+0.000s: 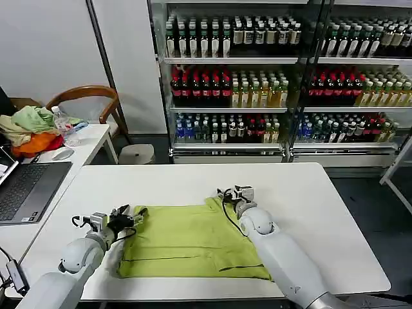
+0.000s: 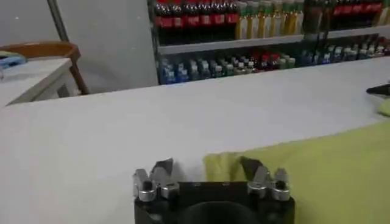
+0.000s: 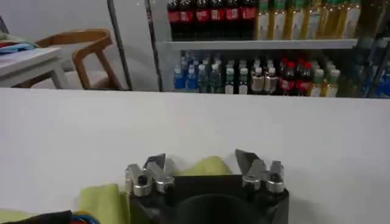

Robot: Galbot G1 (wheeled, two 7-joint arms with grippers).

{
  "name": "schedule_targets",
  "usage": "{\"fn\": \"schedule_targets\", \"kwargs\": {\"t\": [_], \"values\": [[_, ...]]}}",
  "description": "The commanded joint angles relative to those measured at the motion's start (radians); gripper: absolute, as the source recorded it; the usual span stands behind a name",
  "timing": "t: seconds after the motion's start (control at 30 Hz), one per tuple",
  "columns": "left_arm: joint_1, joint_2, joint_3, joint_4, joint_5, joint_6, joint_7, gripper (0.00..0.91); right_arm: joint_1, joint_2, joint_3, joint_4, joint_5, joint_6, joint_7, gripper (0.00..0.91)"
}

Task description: Fold and organize the clothes.

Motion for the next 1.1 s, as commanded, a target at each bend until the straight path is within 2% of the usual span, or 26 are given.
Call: {"fn": "schedule_targets", "kwargs": {"t": [0.03, 0.33, 0.5, 0.6, 0.9, 1.1], "values": [[0.001, -0.002, 0.005, -0.003, -0.002, -0.001, 0.004, 0.05, -0.018, -0.004, -0.009, 0.045, 0.015, -0.024, 0.009, 0.0], [0.012, -0.004, 0.005, -0.015, -0.003, -0.002, 0.005, 0.05, -0.016, -0.005, -0.006, 0.045, 0.011, -0.029, 0.011, 0.0], [0.014, 0.0, 0.0, -0.029, -0.014, -0.007, 0.007, 0.05, -0.011, -0.016, 0.004, 0.059, 0.002, 0.009, -0.006, 0.0], [0.022, 0.004, -0.004, -0.044, -0.025, -0.016, 0.008, 0.05, -0.02, -0.039, 0.015, 0.118, 0.005, 0.015, -0.006, 0.0], [0.114, 0.019, -0.04, -0.134, -0.051, -0.059, 0.006, 0.04, -0.152, -0.155, 0.032, 0.399, 0.048, -0.037, 0.033, 0.0], [0.194, 0.038, -0.091, -0.217, -0.064, -0.059, 0.003, 0.04, -0.225, -0.205, 0.091, 0.49, 0.053, -0.034, 0.038, 0.0]]}}
